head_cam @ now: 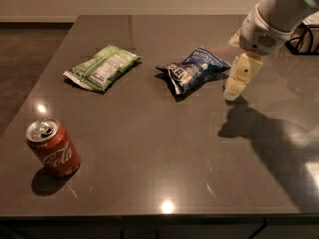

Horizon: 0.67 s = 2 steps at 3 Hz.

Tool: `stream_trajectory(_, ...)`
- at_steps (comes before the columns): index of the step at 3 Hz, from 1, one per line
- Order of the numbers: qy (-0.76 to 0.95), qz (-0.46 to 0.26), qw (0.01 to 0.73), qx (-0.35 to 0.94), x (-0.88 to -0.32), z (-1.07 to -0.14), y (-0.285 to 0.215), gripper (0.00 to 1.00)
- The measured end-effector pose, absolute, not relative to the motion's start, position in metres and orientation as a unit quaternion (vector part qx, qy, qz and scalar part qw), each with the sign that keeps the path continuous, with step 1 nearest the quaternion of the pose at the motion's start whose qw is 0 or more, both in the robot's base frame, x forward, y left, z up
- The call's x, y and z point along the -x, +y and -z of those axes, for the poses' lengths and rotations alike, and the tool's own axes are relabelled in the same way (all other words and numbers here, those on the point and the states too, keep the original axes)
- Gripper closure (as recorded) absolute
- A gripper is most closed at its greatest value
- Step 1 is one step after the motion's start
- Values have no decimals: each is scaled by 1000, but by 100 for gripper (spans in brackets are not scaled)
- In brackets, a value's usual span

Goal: Pick blue chip bag

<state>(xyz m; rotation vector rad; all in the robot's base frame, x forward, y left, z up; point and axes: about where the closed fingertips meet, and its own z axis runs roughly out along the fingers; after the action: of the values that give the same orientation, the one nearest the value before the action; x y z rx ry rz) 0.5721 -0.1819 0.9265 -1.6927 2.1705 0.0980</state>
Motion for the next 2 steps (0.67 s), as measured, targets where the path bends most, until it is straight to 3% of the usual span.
stream_trajectory(2, 758, -14, 197, 622, -642, -899, -177, 0)
